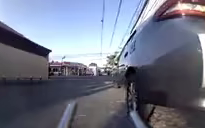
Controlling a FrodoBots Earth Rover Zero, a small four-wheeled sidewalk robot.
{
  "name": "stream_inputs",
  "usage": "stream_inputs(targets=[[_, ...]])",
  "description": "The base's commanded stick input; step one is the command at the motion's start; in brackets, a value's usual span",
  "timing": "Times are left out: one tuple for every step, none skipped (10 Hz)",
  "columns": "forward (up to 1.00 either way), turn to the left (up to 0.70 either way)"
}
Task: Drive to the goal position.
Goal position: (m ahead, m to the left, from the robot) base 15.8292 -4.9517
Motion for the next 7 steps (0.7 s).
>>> stream_inputs(targets=[[0.85, 0.0], [0.85, 0.0], [0.85, 0.0], [0.85, 0.0], [0.85, 0.0], [0.85, 0.0], [0.85, 0.0]])
